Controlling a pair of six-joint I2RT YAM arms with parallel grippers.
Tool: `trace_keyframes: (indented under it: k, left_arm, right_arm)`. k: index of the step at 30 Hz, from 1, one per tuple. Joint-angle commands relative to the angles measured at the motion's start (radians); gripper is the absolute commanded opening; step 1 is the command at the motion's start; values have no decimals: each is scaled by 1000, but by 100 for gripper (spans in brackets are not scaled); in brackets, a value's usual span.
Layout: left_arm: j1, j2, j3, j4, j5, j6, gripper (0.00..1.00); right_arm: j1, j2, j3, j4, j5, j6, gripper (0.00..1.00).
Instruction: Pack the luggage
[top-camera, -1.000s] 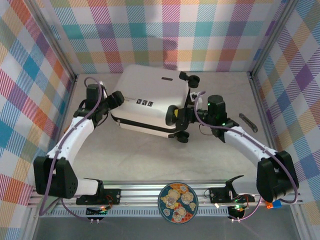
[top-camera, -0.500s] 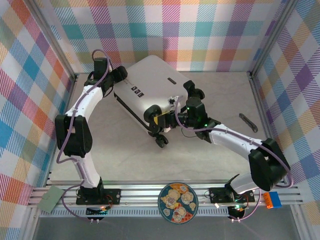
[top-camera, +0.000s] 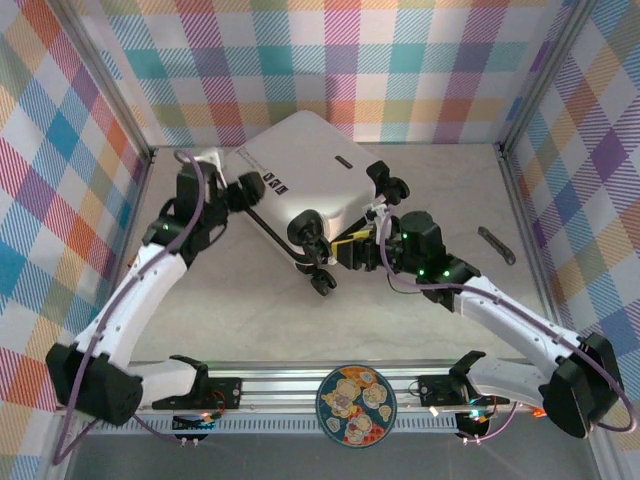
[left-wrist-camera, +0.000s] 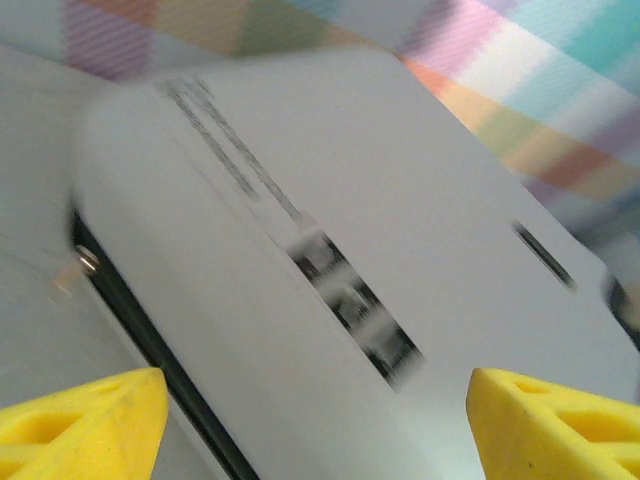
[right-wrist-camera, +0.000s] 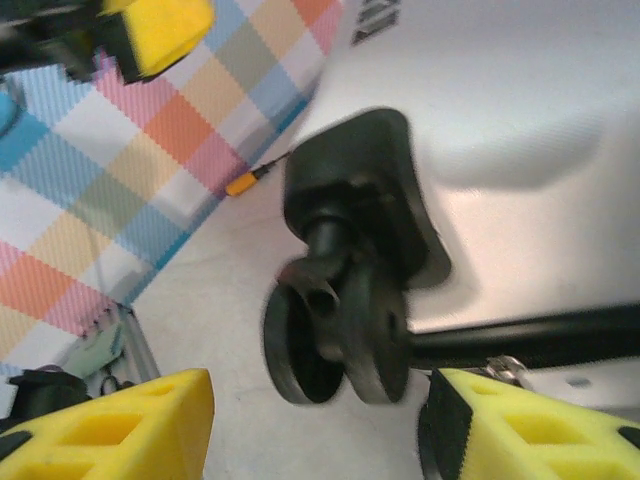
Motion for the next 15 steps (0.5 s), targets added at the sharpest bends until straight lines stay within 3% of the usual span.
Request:
trace_keyframes:
  k: [1,6,10,15]
  left_arm:
    - [-123,-54,-68,-22,-21,-70,79]
    - [-322,-75,-102,-42,-125,-142,79]
    - [-405,-29,-109,-27,-147,-201,80]
    - [-492,61,-68,-91,-252,-277,80]
  right_arm:
    - [5,-28,-81,-10,84,-35,60]
    - [6,-17,-146,26,108,-42,60]
    - [4,-13,-169,34,116,-41,60]
    - [3,-37,-200,28,132,-43,61]
